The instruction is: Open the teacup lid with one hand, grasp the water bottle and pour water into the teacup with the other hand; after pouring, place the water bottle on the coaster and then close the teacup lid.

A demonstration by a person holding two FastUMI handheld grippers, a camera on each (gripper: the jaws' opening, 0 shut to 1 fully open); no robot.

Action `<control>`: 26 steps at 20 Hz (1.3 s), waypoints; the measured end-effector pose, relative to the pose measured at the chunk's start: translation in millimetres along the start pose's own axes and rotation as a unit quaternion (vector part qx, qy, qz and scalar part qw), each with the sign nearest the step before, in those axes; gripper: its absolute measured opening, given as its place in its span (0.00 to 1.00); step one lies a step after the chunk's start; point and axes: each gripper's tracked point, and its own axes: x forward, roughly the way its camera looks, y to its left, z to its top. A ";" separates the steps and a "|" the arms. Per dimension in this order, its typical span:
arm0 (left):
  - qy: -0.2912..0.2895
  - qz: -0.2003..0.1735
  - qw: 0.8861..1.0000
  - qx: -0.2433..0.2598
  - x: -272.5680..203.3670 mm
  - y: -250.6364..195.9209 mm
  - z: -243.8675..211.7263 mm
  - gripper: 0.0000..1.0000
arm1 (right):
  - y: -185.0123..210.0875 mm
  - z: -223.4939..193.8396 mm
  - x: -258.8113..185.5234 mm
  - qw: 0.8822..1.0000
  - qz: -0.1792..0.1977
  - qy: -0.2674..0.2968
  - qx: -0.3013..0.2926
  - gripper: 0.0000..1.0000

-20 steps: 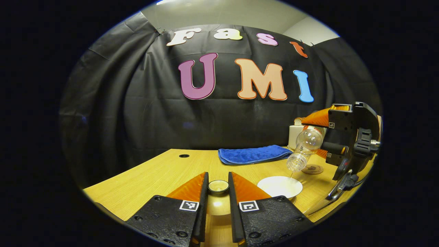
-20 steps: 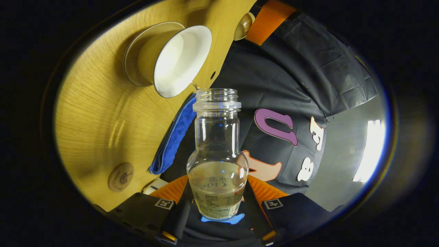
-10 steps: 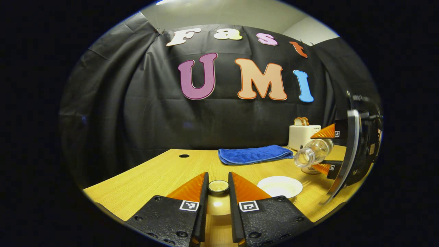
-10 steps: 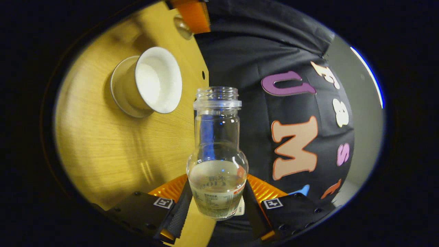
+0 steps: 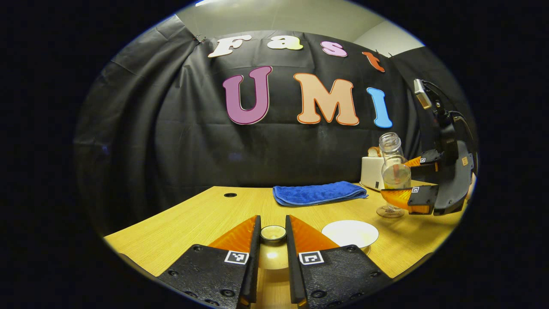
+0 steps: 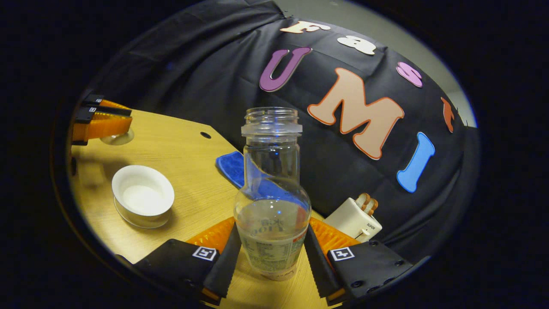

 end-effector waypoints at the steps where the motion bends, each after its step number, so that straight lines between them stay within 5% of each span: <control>1: 0.000 0.000 1.000 0.000 0.5 0.1 -0.2 0.28 | -6.9 -3.0 4.2 1.000 -0.006 0.000 0.021 0.79; 16: -0.001 0.000 1.000 0.000 0.5 0.0 1.0 0.28 | -40.3 -63.1 37.4 0.972 0.001 0.059 0.226 0.80; 26: -0.001 0.000 1.000 0.000 0.8 0.0 1.2 0.28 | -40.1 -71.8 41.9 0.969 -0.002 0.055 0.239 0.80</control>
